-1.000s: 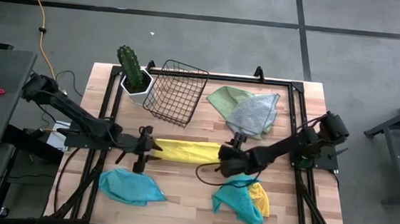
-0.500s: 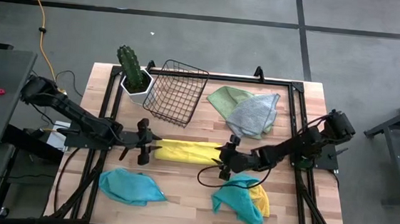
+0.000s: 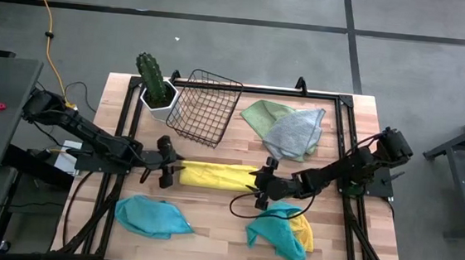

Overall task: Fold microfiber towels
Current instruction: Fold the left yellow microfiber cloth

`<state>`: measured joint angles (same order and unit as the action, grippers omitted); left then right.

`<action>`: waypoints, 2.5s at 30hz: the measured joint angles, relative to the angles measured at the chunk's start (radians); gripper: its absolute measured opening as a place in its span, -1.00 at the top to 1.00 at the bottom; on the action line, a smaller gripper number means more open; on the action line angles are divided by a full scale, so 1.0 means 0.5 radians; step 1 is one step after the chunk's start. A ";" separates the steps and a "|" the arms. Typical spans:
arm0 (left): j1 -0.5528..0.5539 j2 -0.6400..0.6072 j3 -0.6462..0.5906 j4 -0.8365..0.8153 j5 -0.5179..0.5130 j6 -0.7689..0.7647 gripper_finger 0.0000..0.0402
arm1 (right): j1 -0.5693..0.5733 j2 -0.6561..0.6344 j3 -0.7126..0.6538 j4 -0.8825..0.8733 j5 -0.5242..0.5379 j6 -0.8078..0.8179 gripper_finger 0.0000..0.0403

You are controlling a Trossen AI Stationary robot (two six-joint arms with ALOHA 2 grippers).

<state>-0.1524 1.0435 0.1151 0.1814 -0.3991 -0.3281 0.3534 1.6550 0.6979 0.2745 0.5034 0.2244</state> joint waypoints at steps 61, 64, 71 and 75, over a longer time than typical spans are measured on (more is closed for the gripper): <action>-0.244 -0.008 0.241 0.002 0.097 0.134 0.24 | -0.005 0.002 0.003 0.150 0.177 0.127 -0.01; -0.182 -0.008 0.324 -0.301 0.096 -0.024 0.24 | -0.005 0.002 0.003 0.150 0.176 0.186 -0.01; -0.166 -0.008 0.761 -1.252 0.180 -0.234 0.36 | -0.005 0.002 0.002 0.149 0.176 0.182 -0.01; -0.271 -0.006 0.809 -1.580 0.184 -0.395 0.56 | -0.005 0.002 0.003 0.146 0.175 0.181 -0.01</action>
<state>-0.2877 1.0406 0.5195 -0.6084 -0.3070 -0.5255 0.3511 1.6558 0.6994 0.3474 0.5911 0.3148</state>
